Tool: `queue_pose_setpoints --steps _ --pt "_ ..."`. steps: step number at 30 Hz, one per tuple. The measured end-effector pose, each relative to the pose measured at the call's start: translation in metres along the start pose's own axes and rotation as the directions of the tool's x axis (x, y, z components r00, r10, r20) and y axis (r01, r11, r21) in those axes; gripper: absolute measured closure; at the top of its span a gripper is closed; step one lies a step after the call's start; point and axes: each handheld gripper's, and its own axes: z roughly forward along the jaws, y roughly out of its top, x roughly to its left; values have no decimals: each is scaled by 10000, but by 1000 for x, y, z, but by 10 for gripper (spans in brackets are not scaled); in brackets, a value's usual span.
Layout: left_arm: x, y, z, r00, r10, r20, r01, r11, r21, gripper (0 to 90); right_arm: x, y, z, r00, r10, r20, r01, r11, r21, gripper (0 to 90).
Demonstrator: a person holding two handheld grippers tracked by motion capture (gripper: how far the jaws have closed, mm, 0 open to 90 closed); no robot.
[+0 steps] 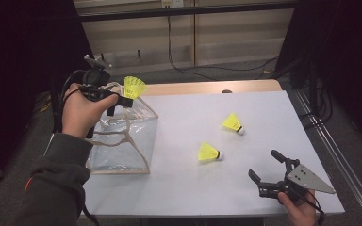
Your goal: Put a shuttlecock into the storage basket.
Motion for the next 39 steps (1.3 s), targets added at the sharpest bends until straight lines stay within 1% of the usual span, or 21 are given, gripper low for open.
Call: queue_pose_setpoints --steps 4,6,8,9,15,19,21,22,26,27,39 --pt "2 0 -2 10000 -51 -55 51 10000 -20 650 0 0 0 10000 -12 16 12 10000 -9 9" --pt "4 -1 -3 9997 3 -239 -4 10000 -12 650 0 0 0 10000 -12 4 12 10000 1 10" --pt "6 -1 -4 9998 -61 -205 61 10000 -11 650 0 0 0 10000 -2 6 2 10000 -1 10" --pt "7 -1 -4 9996 -158 -226 156 9998 -106 649 0 0 0 10000 -6 8 6 10000 -8 10" --pt "11 -2 -6 9995 -174 -267 172 9998 -85 649 0 0 0 10000 -1 9 1 10000 -3 9" --pt "12 -3 -6 9991 -269 -315 266 9996 -110 649 0 0 0 10000 -14 11 14 10000 7 10" --pt "14 -3 -6 9992 -218 -333 216 9997 -57 649 0 0 0 10000 -24 19 24 10000 3 9" --pt "14 -3 -6 9989 -294 -367 290 9995 -130 650 0 0 0 10000 -16 11 16 10000 6 9" --pt "18 -4 -8 9991 -290 -317 287 9996 -80 650 0 0 0 10000 0 12 0 10000 -4 10" --pt "18 -4 -9 9989 -345 -323 342 9994 -104 650 0 0 0 10000 -6 24 6 10000 -3 9" --pt "24 -5 -12 9978 -441 -500 435 9990 -122 649 0 0 0 10000 -35 1 35 10000 -9 9"
